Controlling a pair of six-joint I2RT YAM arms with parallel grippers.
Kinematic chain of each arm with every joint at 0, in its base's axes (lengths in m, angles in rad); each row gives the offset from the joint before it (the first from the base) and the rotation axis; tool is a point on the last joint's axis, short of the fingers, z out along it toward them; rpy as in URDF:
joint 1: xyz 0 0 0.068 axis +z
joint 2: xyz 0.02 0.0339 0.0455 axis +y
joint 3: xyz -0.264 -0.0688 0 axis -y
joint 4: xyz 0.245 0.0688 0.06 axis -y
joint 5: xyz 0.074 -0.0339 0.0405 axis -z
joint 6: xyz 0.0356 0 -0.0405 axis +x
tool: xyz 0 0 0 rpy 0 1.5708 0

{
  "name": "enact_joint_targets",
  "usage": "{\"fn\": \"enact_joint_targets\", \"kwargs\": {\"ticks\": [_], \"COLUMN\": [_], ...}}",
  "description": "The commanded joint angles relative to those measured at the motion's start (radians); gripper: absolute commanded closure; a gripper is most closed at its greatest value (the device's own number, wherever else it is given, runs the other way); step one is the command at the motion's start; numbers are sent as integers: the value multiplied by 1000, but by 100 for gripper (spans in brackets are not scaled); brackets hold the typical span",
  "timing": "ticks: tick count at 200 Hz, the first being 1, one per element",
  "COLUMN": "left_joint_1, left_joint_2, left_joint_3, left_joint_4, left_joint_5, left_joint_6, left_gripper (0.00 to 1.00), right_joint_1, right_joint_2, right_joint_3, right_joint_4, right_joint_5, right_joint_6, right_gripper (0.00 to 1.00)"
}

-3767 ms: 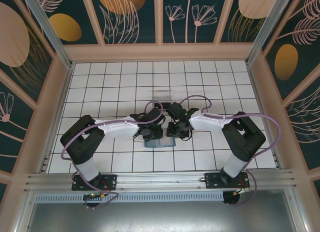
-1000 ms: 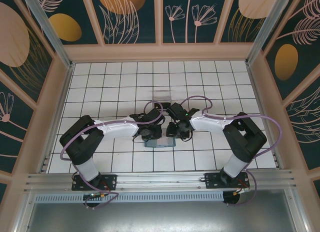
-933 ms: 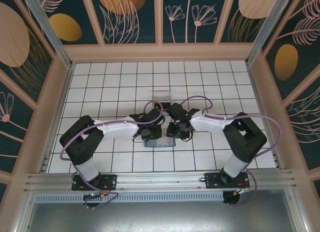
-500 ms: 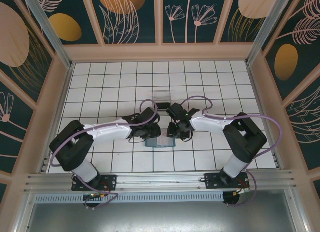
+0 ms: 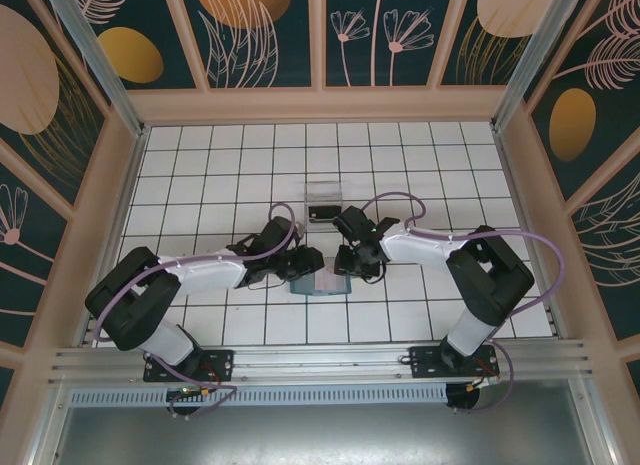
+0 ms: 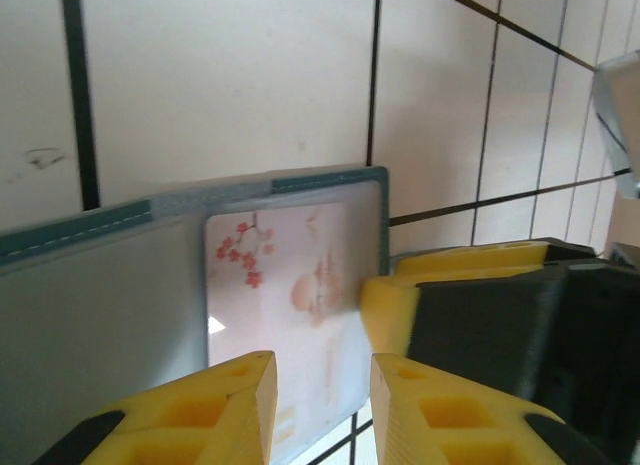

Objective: Take the credit cards out of the card holder

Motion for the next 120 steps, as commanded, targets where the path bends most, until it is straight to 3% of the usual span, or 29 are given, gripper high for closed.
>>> {"fn": "enact_joint_targets", "kwargs": {"ticks": [1,120], "left_joint_1": [7,35], "left_joint_2": [18,71], "left_joint_3": [26,-38], "left_joint_4": [42,87], "left_joint_5": [43,52], "left_joint_6": [-10,-4], "left_gripper": [67,67], "right_joint_1": [1,2], "right_joint_2": [-13,-21], "right_joint_3": [-30,-40], "right_joint_4": [-52,-51], "right_joint_5": [21,19], "right_joint_6": [7,8], "right_gripper": [60,61]}}
